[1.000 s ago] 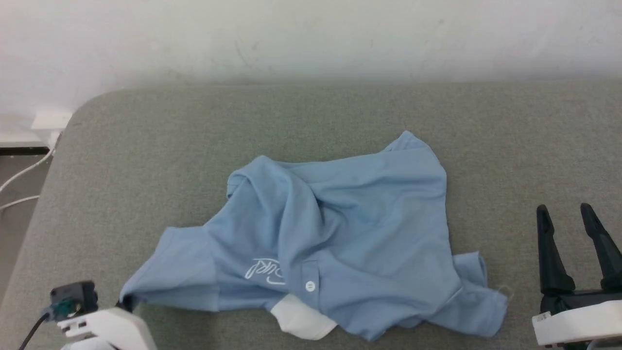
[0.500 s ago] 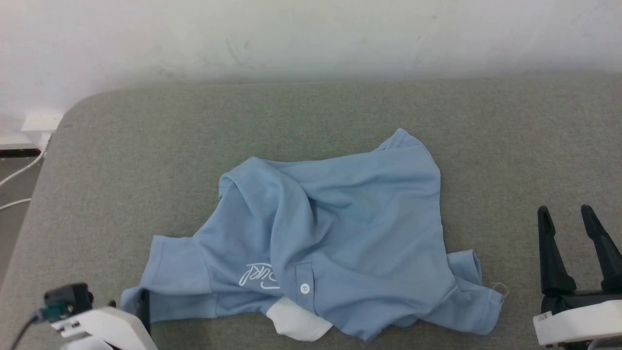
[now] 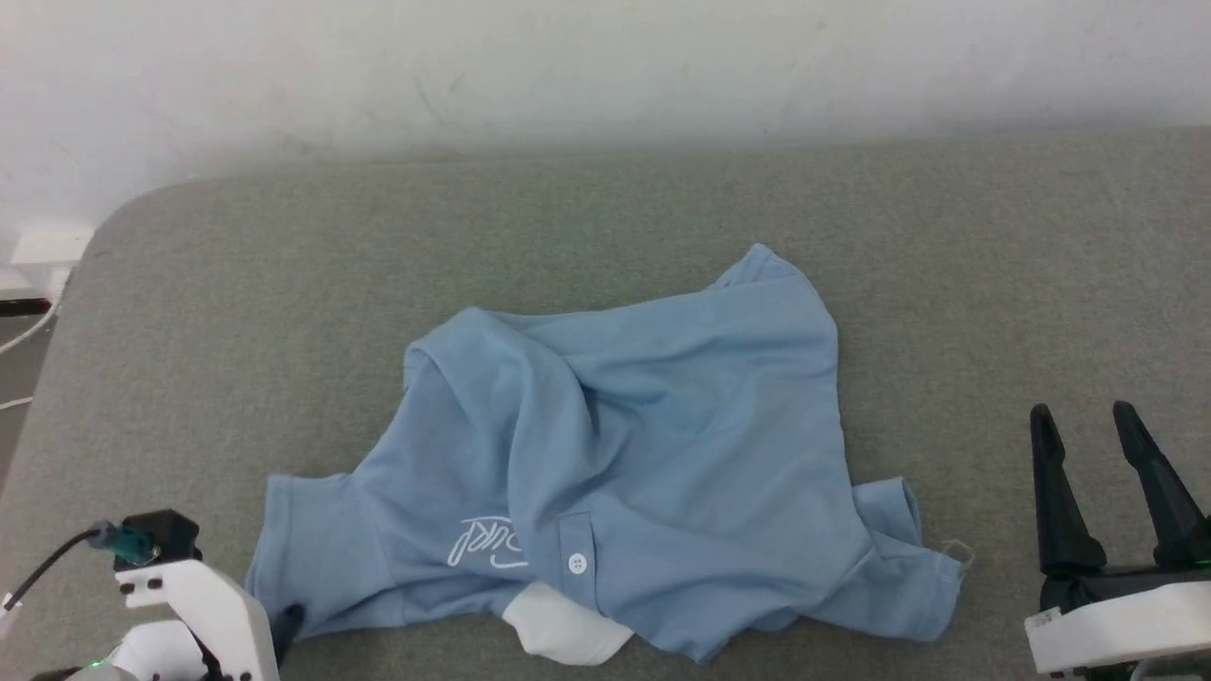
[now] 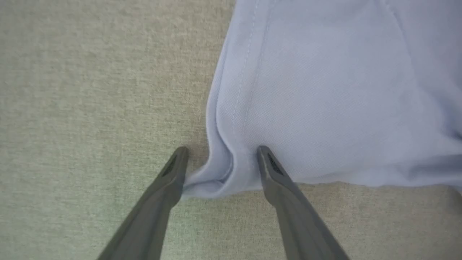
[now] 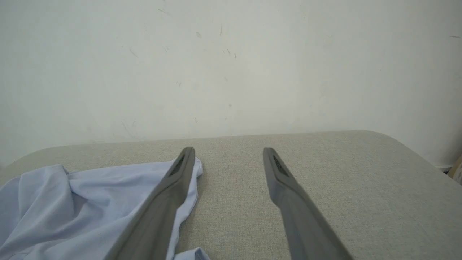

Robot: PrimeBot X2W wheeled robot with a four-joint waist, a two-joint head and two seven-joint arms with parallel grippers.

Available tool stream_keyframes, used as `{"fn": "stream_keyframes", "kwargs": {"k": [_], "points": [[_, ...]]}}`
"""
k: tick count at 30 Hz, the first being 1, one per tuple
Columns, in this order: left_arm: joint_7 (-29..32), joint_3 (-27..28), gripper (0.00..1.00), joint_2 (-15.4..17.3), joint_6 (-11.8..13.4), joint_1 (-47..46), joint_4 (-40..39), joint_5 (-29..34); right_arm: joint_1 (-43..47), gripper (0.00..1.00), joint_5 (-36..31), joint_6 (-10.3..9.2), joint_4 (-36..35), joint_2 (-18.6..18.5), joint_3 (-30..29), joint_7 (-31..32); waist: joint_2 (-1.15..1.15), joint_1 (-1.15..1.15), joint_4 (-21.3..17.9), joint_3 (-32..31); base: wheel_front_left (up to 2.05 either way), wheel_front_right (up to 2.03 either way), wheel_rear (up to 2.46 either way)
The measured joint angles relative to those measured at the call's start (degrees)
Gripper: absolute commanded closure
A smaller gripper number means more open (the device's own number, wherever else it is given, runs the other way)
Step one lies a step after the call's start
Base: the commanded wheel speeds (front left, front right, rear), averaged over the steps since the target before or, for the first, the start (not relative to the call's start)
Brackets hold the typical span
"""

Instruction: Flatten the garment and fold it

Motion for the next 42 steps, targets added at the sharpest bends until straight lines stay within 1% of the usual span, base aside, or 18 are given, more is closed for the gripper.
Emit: {"fn": "stream_keyframes", "kwargs": {"k": [4, 7, 8, 9, 10, 11, 14, 16, 17, 21, 23, 26, 31, 35, 39, 42], "points": [[3.89, -1.25, 0.0, 0.36, -0.91, -0.91, 2.26, -1.03, 0.03, 0.0, 0.4, 0.0, 0.56, 0.0, -0.26, 0.01, 0.0, -0.01, -1.22, 0.35, 0.0, 0.0, 0.0], [5.06, -2.19, 0.0, 0.42, -0.99, -1.9, 3.74, -1.0, 0.05, 0.0, 0.4, 0.0, 0.81, -0.01, -0.45, 0.01, 0.0, -0.01, -1.89, 0.51, 0.0, 0.0, 0.0], [5.32, -2.54, 0.31, 0.19, -1.24, -2.19, 4.17, -1.01, 0.04, 0.0, 0.4, 0.0, 0.82, 0.0, -0.47, 0.03, 0.0, -0.01, -2.04, 0.54, 0.0, 0.0, 0.0], [5.31, -2.71, 0.65, -0.12, -1.41, -2.4, 4.59, -1.07, 0.05, 0.0, 0.4, 0.0, 0.83, 0.0, -0.49, 0.11, 0.0, -0.01, -2.17, 0.53, 0.0, 0.0, 0.0], [5.28, -2.79, 0.95, -0.47, -1.51, -2.61, 4.95, -1.16, 0.05, 0.0, 0.38, 0.0, 0.82, 0.0, -0.66, 0.33, 0.0, -0.01, -2.24, 0.5, 0.0, 0.0, 0.0], [5.22, -2.9, 1.0, -0.86, -1.81, -2.84, 5.34, -1.24, 0.05, 0.0, 0.36, 0.0, 0.83, 0.0, -0.87, 0.54, 0.01, -0.01, -2.28, 0.45, 0.0, 0.0, 0.0], [3.01, -2.96, 1.0, -2.81, -2.38, -3.04, 6.25, -1.32, 0.09, 0.0, -0.1, 0.0, 1.0, -0.01, -1.2, 1.74, 0.0, -0.01, -2.27, 0.31, 0.0, 0.0, 0.0], [0.31, -2.64, 1.0, -3.53, -2.3, -2.87, 6.86, -1.2, 0.4, 0.0, -0.63, 0.0, 1.56, -0.02, -0.84, 3.91, 0.0, -0.01, -2.13, 0.16, 0.0, 0.0, 0.0], [-1.34, -2.45, 1.0, -4.02, -1.83, -2.67, 6.92, -0.98, 0.79, 0.0, -0.64, 0.0, 2.08, -0.07, -0.62, 5.37, 0.0, -0.01, -2.0, 0.08, 0.0, 0.0, 0.0], [-8.67, -1.09, 1.0, -6.14, 0.53, -1.1, 5.73, 0.76, 3.19, 0.0, 0.91, 0.0, 5.35, -2.78, 1.4, 15.48, 0.0, 0.0, -1.2, -0.34, 0.0, 0.0, 0.0], [-11.14, -0.6, 1.0, -6.88, 1.46, -0.48, 4.31, 1.29, 4.02, 0.0, 2.58, 0.0, 6.57, -4.69, 2.29, 20.75, 0.0, 0.0, -0.64, -0.55, 0.0, 0.0, 0.0], [-14.04, 0.37, 1.0, -7.32, 2.91, 0.29, 0.92, 2.24, 4.1, 0.0, 5.08, 0.0, 8.26, -6.81, 3.87, 26.33, 0.0, 0.01, 0.23, -0.78, 0.0, 0.0, 0.0], [-16.21, 1.6, 1.0, -6.86, 5.45, 0.75, -5.45, 3.87, 1.83, 0.0, 9.53, 0.0, 11.93, -9.48, 8.56, 32.84, 0.0, 0.01, 1.53, -0.77, 0.0, 0.0, 0.0], [-16.56, 1.71, 1.0, -6.41, 7.0, 1.54, -9.43, 4.86, -1.0, 0.0, 10.79, 0.0, 16.17, -11.66, 11.7, 36.48, 0.0, 0.01, 2.23, -0.45, 0.0, 0.0, 0.0], [-16.73, 1.67, 1.0, -6.44, 7.77, 1.6, -11.37, 5.23, -4.71, 0.0, 11.01, 0.01, 21.08, -12.99, 13.78, 36.77, 0.0, 0.01, 2.59, 0.25, 0.0, 0.0, 0.0], [-16.92, 1.6, 1.0, -6.53, 8.23, 1.62, -11.79, 5.36, -7.34, 0.0, 12.58, 0.01, 25.05, -13.11, 15.35, 37.22, 0.0, 0.0, 2.7, 0.71, 0.0, 0.0, 0.0]]}}
